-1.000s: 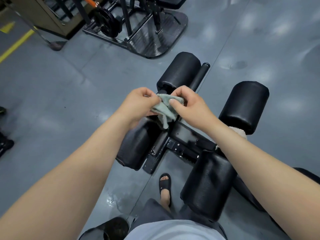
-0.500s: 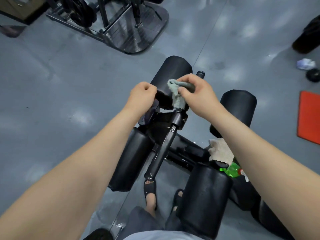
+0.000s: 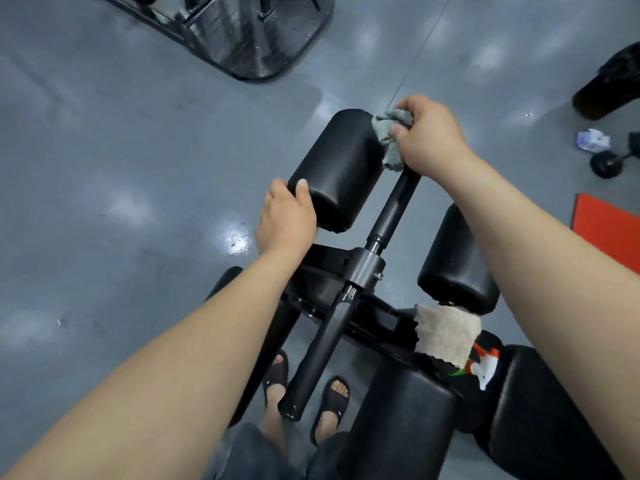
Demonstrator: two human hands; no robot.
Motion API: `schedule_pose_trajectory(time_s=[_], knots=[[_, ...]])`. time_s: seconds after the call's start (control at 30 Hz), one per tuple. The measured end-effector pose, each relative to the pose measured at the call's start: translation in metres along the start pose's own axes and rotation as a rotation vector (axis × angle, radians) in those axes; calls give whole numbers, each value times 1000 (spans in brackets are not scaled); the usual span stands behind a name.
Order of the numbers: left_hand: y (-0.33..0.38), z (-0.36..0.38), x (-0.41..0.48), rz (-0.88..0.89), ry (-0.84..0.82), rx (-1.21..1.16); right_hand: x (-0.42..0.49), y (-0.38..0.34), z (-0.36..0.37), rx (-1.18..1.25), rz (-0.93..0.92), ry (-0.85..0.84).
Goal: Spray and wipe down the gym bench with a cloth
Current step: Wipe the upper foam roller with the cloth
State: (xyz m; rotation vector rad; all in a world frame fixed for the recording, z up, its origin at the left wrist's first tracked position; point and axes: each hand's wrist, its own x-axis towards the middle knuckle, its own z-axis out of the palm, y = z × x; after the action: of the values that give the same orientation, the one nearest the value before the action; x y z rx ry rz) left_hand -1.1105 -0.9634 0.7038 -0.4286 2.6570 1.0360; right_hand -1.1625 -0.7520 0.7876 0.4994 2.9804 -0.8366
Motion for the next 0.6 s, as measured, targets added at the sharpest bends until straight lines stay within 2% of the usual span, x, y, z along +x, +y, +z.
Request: schedule_pose_trajectory(time_s=[0.17,0.6], knots=[[3,3,4,-85,51,19,22,-1,3,-161,-62,-52],[8,2,-2,-73,63,45,41,17,5,-172,-62,-72]])
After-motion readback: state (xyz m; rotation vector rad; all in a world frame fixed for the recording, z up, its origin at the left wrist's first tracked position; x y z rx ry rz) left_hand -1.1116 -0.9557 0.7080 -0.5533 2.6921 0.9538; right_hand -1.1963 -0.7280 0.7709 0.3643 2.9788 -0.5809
